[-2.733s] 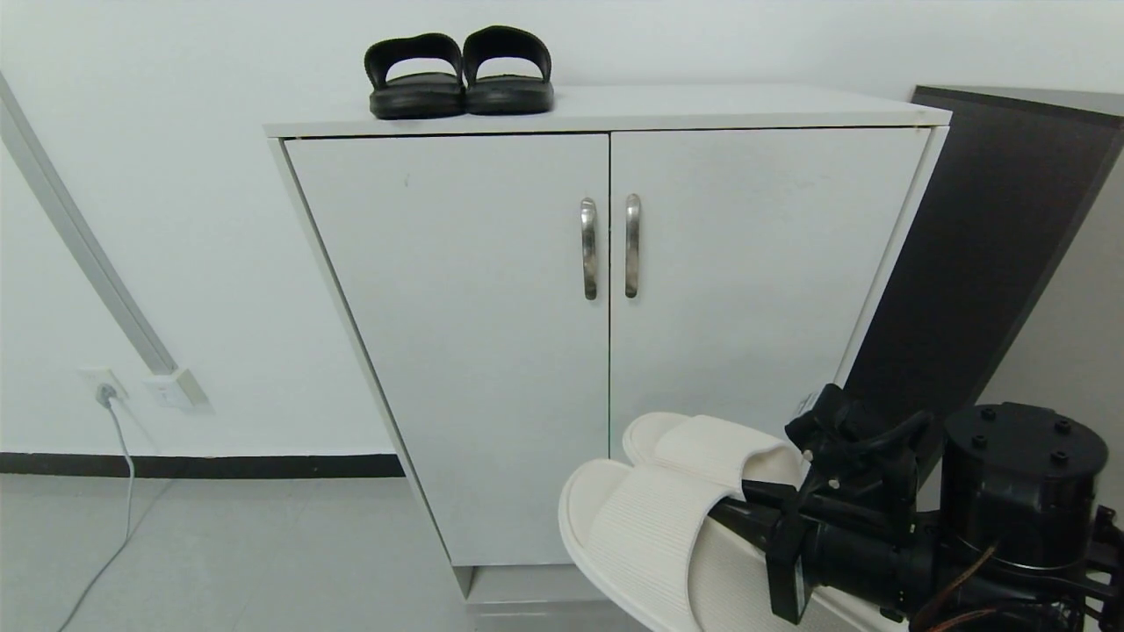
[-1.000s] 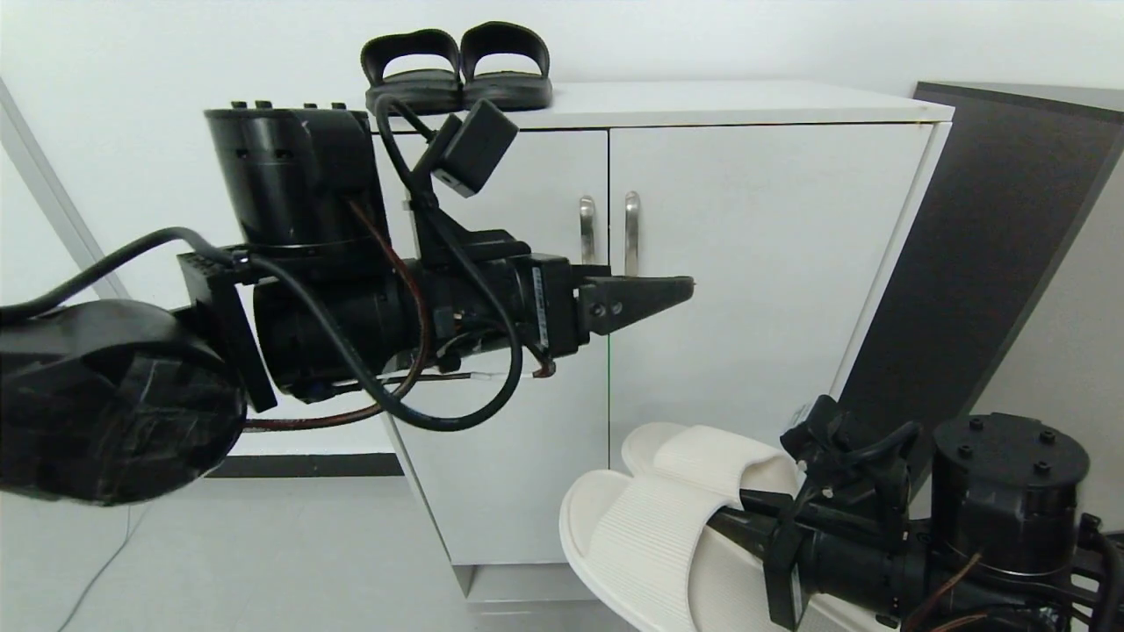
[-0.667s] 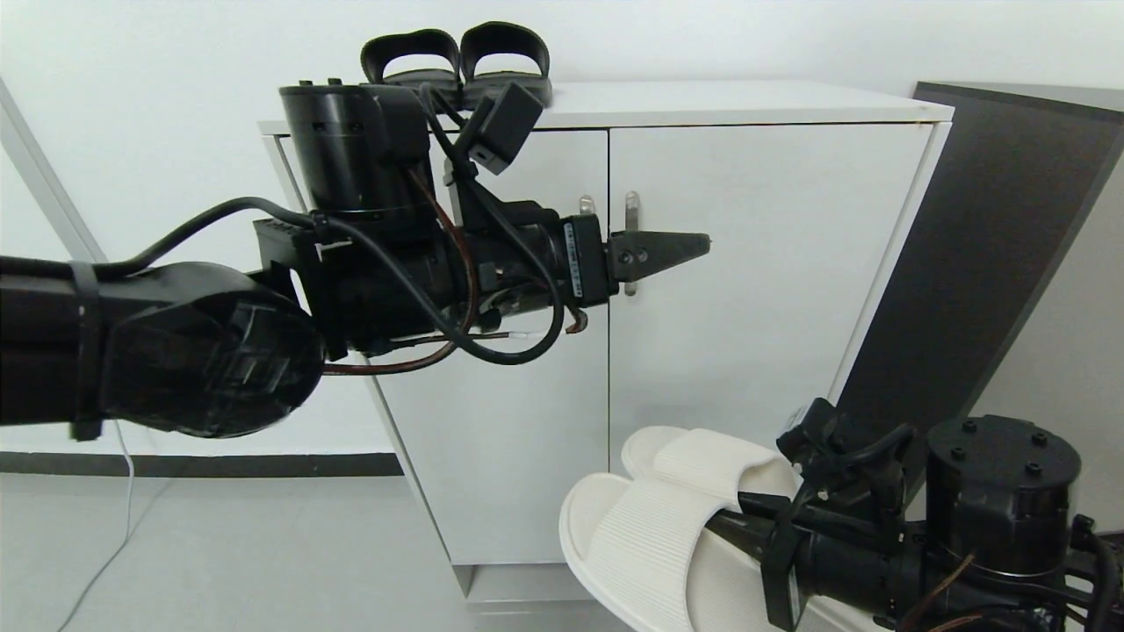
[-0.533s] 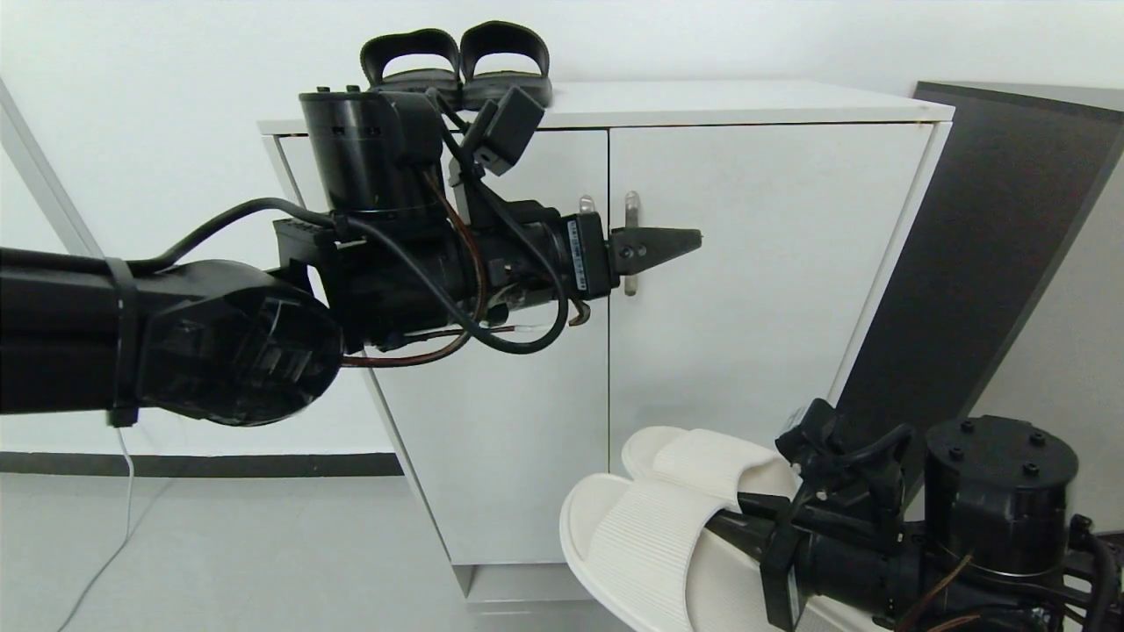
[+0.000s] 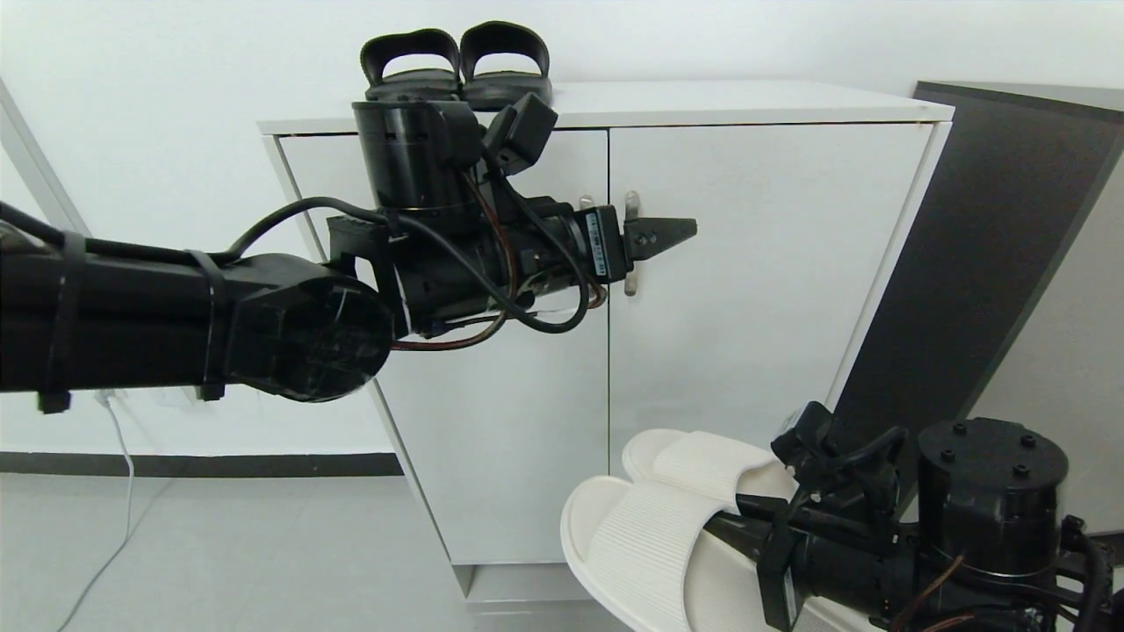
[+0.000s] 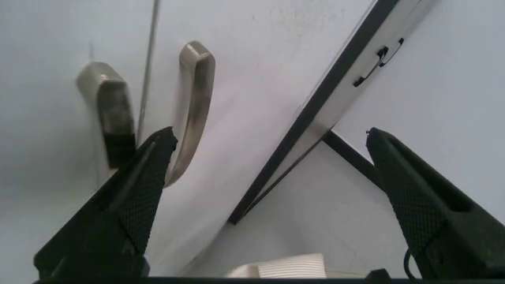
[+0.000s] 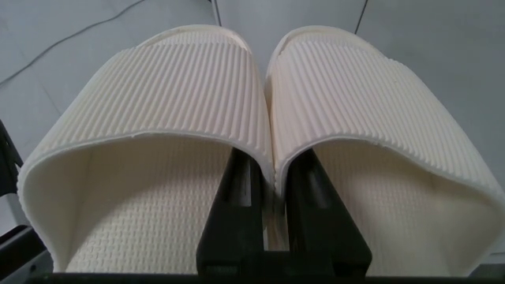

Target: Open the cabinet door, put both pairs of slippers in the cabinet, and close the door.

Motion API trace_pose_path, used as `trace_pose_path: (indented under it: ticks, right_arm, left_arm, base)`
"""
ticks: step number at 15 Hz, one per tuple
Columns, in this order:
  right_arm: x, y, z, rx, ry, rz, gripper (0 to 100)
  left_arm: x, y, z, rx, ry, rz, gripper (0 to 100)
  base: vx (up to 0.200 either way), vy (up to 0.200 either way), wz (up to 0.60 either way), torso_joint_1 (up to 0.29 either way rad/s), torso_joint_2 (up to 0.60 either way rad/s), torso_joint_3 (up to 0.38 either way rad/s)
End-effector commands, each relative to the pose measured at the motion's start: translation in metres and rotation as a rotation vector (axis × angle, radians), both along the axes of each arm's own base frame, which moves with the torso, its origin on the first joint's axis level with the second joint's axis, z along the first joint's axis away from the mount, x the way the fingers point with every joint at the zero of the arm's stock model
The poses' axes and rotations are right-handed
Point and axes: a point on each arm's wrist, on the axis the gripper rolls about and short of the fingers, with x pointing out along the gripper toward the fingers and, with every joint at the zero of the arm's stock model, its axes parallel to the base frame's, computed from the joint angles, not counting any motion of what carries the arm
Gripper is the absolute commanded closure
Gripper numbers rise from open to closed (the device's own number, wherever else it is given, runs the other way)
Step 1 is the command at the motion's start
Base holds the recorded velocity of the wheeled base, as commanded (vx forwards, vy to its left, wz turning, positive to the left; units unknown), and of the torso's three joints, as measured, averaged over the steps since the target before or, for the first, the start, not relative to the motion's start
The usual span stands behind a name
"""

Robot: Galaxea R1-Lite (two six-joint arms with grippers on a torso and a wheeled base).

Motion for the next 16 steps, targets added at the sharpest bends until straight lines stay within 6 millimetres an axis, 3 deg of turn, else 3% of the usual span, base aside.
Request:
trace_pose_path:
  ticks: [1,11,12,16]
  right_arm:
    - [0.0001,0.0002,-0.0006,-0.002,0.001,0.001,100]
    - [0.0008,0.0010,-0.0025,-0.006,0.008,0.005,100]
    - [0.0007,0.0010,-0.0025,-0.006,0.009,0.006,100]
    - [0.0013,0.0016,-0.0041,-0.010,0.013,0.006,100]
  left_arm:
    - [0.0091,-0.0027,-0.0059,0.006,0.011,0.011,0]
    - [0.0118,-0.0080,-0.0062,0.002,0.017,-0.013,0]
    - [0.0109,-0.0091,-0.0062,0.002,0.017,-0.029,100]
    - [0.0073,-0.0072,-0.0029,-0.002,0.010,-0.053,100]
  base:
    - [0.000,0.000,0.00,0.000,0.00,0.000]
    - [0.000,0.000,0.00,0.000,0.00,0.000]
    - [0.000,0.000,0.00,0.000,0.00,0.000]
    - [0.000,0.000,0.00,0.000,0.00,0.000]
